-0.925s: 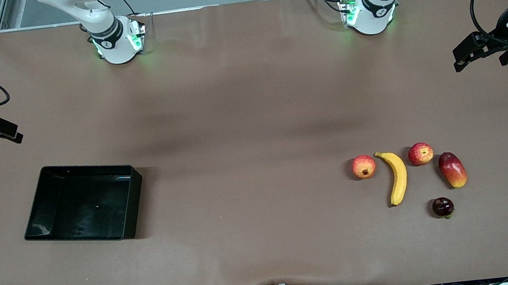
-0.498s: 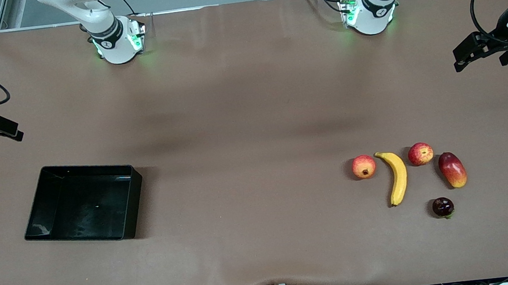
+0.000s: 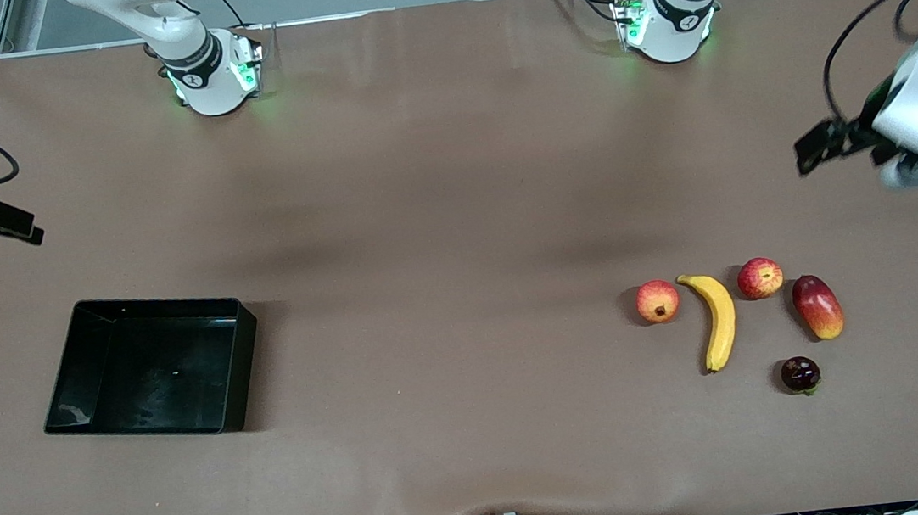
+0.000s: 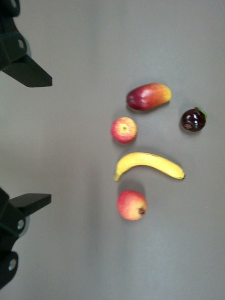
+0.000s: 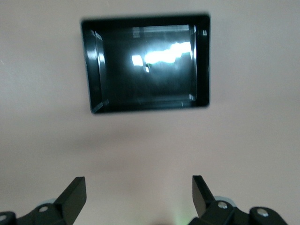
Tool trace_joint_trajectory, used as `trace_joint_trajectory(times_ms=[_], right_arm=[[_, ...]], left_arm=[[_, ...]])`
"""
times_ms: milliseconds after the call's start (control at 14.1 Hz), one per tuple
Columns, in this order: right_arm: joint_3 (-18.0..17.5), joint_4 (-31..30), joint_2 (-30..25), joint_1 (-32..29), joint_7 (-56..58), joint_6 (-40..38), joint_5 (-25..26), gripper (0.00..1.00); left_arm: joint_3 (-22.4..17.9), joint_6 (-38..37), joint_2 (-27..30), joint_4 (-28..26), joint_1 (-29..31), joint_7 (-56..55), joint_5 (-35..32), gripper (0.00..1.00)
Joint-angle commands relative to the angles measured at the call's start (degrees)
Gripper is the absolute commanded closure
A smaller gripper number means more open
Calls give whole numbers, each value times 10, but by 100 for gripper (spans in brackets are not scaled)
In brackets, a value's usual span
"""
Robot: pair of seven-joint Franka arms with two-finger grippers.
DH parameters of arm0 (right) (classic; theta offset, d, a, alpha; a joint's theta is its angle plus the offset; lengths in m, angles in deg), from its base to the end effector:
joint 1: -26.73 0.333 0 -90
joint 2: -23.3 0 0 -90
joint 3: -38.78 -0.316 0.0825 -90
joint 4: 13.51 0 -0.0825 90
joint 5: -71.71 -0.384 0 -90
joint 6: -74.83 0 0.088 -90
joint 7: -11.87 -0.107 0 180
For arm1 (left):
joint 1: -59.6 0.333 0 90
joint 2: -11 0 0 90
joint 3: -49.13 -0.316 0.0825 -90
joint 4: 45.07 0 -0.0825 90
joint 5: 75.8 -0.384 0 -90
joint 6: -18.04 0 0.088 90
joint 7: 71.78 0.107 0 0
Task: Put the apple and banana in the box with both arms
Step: 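Reach the left gripper down to the red-yellow apple beside the banana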
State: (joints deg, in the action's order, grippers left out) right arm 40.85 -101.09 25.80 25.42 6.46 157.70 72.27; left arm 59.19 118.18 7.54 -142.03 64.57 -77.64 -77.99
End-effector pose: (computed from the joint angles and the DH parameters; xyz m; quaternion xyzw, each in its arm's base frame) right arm 0.5532 -0.0334 0.6099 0.9950 -0.0768 -0.0628 0.0068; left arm 0.5795 -0.0457 0.5483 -0.9999 -0.0035 0.0007 0.0137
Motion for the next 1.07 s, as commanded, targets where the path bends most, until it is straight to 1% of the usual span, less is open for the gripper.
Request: trace_joint_trajectory(times_ms=[0, 142, 356, 498, 569, 641, 783, 925, 996], right_arm=[[-7, 4, -3, -33, 0, -32, 7, 0], [-6, 3, 0, -42, 0, -28, 9, 0], [-6, 4, 33, -71, 0, 10, 10, 0], [-6, 4, 67, -91, 0, 25, 9, 0], [-7, 4, 90, -91, 0, 47, 8, 0], [-7, 5, 114, -87, 0, 69, 8, 0], [-9, 7, 157, -64, 0, 142, 6, 0], [-9, 12, 174, -62, 0, 193, 7, 0], [-9, 12, 182, -62, 0, 194, 6, 0]], left_arm=[[0, 110, 0, -86, 14, -2, 4, 0], [-1, 149, -38, -92, 23, -1, 4, 0], [0, 247, -85, -113, 32, 8, -7, 0], [0, 265, -121, -112, 32, 7, -8, 0], [0, 281, -136, -112, 32, 6, -8, 0], [-1, 291, -152, -112, 32, 5, -7, 0], [-2, 313, -183, -110, 33, 4, -8, 0], [-3, 320, -200, -107, 41, 5, -8, 0], [-2, 320, -201, -108, 43, 6, -9, 0]])
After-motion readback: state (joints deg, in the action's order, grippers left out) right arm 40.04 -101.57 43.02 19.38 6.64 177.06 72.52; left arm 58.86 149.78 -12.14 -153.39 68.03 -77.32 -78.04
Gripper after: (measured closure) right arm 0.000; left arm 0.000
